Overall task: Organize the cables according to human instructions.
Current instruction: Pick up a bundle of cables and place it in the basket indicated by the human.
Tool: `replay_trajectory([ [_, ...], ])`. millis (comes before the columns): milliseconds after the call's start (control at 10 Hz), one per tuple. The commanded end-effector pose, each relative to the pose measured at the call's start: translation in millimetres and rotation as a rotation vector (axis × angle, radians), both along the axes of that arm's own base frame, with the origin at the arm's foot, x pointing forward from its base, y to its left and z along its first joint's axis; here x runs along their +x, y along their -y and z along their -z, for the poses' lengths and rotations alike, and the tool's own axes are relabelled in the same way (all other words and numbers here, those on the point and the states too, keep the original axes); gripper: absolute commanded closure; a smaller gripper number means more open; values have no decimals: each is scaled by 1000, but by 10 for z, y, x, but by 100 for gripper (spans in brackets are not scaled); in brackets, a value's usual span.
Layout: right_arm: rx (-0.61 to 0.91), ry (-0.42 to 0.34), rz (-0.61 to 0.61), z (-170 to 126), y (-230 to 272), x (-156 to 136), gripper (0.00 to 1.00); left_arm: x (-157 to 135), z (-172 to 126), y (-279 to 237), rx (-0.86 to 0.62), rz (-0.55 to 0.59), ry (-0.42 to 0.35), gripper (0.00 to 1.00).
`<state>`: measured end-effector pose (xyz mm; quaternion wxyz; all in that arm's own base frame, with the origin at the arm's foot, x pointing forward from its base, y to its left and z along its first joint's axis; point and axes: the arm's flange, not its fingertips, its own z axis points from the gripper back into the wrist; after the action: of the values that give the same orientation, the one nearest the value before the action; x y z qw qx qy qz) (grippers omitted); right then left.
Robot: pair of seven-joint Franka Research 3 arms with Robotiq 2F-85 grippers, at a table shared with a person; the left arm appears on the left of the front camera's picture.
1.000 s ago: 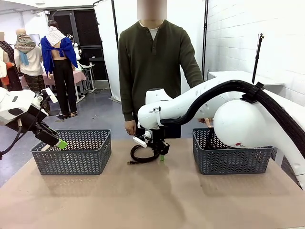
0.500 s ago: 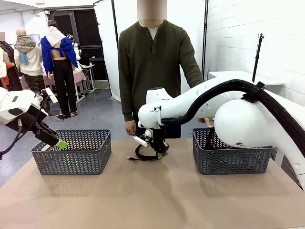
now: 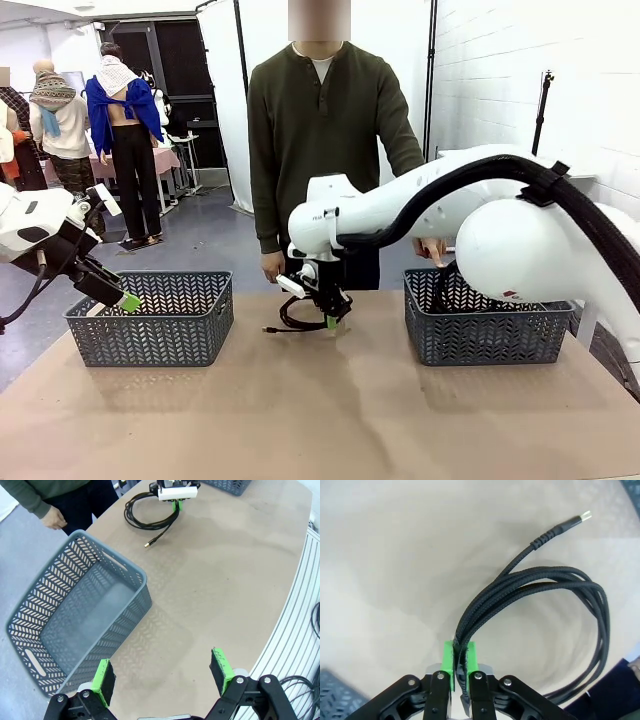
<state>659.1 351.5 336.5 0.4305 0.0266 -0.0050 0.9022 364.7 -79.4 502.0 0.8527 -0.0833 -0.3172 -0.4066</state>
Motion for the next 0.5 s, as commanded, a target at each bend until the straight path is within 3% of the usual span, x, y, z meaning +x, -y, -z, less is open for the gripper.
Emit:
replay_trajectory([
  [0,12,-62,145,-431,47,-89,100,9,6,-18,-14,4,1,0],
  [400,-31,-79,300,-1099,288,-178,100,9,6,-18,-14,4,1,0],
])
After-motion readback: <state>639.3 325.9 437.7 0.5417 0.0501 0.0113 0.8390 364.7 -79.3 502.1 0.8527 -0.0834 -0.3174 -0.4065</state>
